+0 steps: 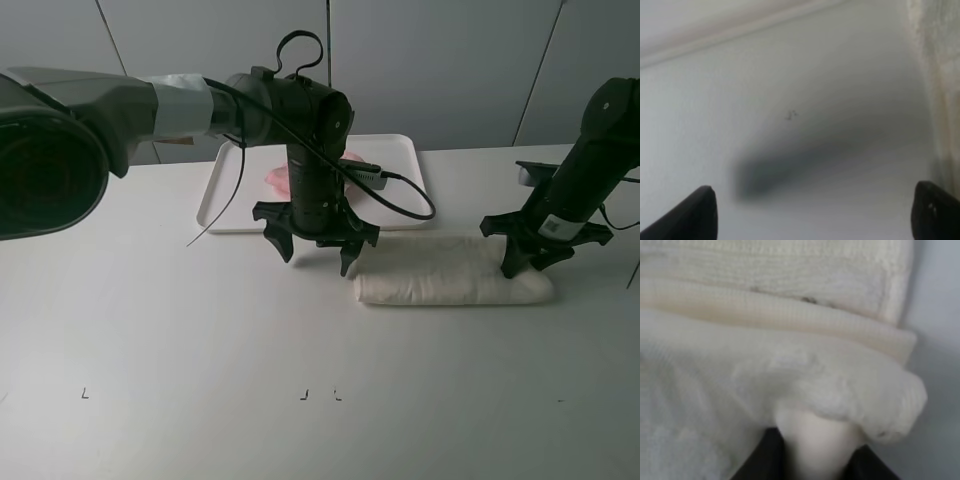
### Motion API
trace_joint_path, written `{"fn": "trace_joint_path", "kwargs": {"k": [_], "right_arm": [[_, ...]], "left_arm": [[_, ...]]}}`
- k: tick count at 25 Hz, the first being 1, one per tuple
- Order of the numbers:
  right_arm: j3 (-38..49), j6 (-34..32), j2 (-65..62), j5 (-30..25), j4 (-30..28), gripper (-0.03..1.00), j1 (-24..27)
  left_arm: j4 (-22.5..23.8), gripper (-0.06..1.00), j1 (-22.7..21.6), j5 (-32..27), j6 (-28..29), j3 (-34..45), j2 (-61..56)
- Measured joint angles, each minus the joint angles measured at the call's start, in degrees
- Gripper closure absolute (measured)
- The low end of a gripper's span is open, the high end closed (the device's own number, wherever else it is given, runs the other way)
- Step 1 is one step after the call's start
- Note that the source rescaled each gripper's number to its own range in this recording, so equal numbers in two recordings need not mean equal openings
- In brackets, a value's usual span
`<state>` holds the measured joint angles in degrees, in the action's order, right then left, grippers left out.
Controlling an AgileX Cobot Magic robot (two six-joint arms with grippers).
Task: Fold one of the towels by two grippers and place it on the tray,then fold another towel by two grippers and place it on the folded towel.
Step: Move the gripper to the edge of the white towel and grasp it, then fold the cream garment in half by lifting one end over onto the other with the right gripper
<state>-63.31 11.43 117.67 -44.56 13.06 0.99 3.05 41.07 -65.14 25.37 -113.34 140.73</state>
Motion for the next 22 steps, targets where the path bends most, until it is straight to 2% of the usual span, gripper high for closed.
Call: {"fn": "trace_joint_path", "kwargs": {"k": [2, 3, 10, 16, 22], "right_arm": [[0.0, 1.9, 0.1, -0.2, 1.3, 0.90, 0.1], [0.0, 2.4, 0.1, -0.2, 1.4, 0.92, 0.1], [0.0, 3.5, 0.1, -0.2, 1.6, 0.92, 0.1], [0.0, 3.8, 0.1, -0.3, 1.8, 0.92, 0.1], [0.0, 4.0, 0.1, -0.6, 2.2, 0.92, 0.1]], "left_arm": [[-0.2, -0.04, 0.0, 0.0, -0.1, 0.0, 0.0], [-0.8, -0.04, 0.0, 0.0, -0.3, 0.0, 0.0], [-4.4, -0.04, 0.0, -0.5, -3.7, 0.0, 0.2], [-2.5, -0.04, 0.0, 1.7, -5.0, 0.0, -2.9], [-2.5, -0.04, 0.0, 2.1, -5.6, -0.1, -3.3]]}}
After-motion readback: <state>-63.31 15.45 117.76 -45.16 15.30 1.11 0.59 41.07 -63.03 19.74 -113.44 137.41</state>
